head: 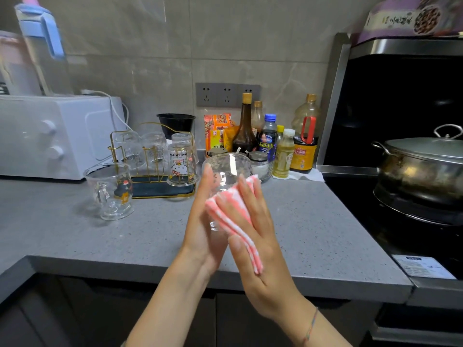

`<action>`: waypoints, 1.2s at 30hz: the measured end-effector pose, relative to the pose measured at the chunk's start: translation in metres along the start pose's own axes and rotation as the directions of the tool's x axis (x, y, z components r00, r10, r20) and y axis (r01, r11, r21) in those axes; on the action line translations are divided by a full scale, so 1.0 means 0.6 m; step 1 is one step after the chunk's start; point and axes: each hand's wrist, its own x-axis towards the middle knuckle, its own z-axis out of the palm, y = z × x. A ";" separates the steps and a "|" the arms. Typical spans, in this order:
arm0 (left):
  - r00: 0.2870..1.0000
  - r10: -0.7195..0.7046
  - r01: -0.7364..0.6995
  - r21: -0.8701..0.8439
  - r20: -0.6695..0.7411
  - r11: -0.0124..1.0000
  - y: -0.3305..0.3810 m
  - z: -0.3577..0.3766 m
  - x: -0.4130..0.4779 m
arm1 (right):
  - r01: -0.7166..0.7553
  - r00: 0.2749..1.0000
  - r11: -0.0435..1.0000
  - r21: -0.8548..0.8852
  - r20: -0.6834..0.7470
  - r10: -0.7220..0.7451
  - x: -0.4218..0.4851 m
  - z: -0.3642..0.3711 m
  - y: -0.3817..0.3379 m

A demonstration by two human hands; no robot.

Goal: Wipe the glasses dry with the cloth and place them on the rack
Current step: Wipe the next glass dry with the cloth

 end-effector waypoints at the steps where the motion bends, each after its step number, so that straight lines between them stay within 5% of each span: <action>1: 1.000 0.023 -0.023 0.033 0.013 0.999 -0.002 0.002 -0.002 | -0.006 1.000 1.000 -0.003 -0.019 0.006 0.004 -0.001 0.002; 10: 0.998 -0.056 0.050 0.153 0.037 0.987 -0.021 -0.003 -0.019 | -0.146 0.982 0.970 0.195 -0.092 0.167 0.061 -0.037 0.018; 19: 0.999 0.045 -0.045 -0.032 -0.004 0.998 0.002 -0.001 -0.011 | -0.115 0.991 0.945 0.308 -0.028 0.130 0.006 0.012 -0.011; 25: 0.999 -0.043 0.043 -0.021 -0.017 0.999 0.011 -0.016 -0.003 | -0.046 0.999 0.989 0.138 -0.017 0.048 -0.012 0.020 -0.016; 31: 0.997 0.072 -0.079 0.197 0.041 0.977 0.008 -0.014 -0.013 | -0.023 0.998 0.998 -0.055 -0.058 0.020 0.014 0.005 0.001; 36: 0.996 0.022 -0.036 0.175 0.082 0.984 0.003 -0.011 -0.019 | -0.123 0.986 0.982 0.146 -0.093 0.137 0.048 -0.006 0.008</action>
